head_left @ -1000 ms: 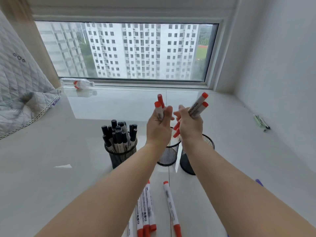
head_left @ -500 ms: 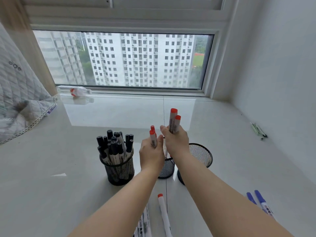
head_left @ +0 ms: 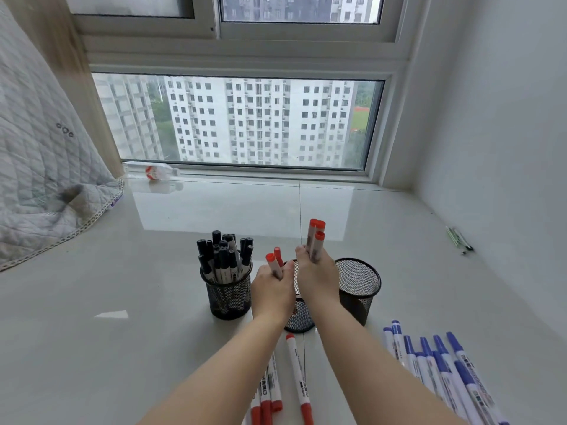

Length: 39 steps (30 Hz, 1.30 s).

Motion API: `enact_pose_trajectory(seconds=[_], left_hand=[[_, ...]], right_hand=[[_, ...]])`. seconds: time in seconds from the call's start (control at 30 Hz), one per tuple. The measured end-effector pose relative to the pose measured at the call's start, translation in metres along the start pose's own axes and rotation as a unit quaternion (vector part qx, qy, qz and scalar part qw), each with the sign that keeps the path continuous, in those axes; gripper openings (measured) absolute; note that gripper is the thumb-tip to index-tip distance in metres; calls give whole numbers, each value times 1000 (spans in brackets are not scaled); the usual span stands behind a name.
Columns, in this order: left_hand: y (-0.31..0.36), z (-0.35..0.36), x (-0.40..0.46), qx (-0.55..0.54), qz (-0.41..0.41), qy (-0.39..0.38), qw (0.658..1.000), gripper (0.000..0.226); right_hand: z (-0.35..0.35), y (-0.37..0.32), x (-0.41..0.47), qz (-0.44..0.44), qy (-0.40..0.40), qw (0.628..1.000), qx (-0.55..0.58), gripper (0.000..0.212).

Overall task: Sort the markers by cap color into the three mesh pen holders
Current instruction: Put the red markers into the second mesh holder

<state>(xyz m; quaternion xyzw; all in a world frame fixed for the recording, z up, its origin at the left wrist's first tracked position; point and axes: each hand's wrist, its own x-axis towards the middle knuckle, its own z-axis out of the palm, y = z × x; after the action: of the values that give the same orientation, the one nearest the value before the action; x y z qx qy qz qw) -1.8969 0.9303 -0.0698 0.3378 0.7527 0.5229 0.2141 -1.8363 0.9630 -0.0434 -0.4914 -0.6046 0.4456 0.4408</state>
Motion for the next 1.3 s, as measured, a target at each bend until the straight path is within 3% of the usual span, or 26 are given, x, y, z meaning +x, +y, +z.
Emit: enact_pose_trajectory(seconds=[0.2, 0.43, 0.63, 0.8, 0.87, 1.03, 1.17, 1.3], left_hand=[[-2, -8, -11, 17, -10, -3, 1000, 36], [-1, -11, -11, 35, -9, 10, 999, 28], [-7, -6, -9, -14, -9, 9, 1000, 21], [-4, -12, -6, 21, 20, -49, 998, 16], [0, -17, -7, 29, 36, -72, 996, 14], [-1, -37, -26, 14, 72, -44, 996, 44], [-25, -56, -56, 33, 117, 21, 992, 28], [-60, -66, -69, 114, 49, 38, 992, 26]], right_hand=[[2, 12, -18, -24, 72, 997, -15, 21], [-4, 32, -20, 28, 71, 995, 61, 9], [-3, 34, -15, 38, 54, 996, 65, 15], [-10, 31, -15, 47, 39, 993, 102, 10], [-16, 28, -16, 31, 46, 996, 75, 15], [-29, 21, -33, -89, 75, 993, 2, 29], [-39, 34, -62, -183, 143, 963, -134, 8], [-40, 50, -94, -220, 135, 946, -196, 15]])
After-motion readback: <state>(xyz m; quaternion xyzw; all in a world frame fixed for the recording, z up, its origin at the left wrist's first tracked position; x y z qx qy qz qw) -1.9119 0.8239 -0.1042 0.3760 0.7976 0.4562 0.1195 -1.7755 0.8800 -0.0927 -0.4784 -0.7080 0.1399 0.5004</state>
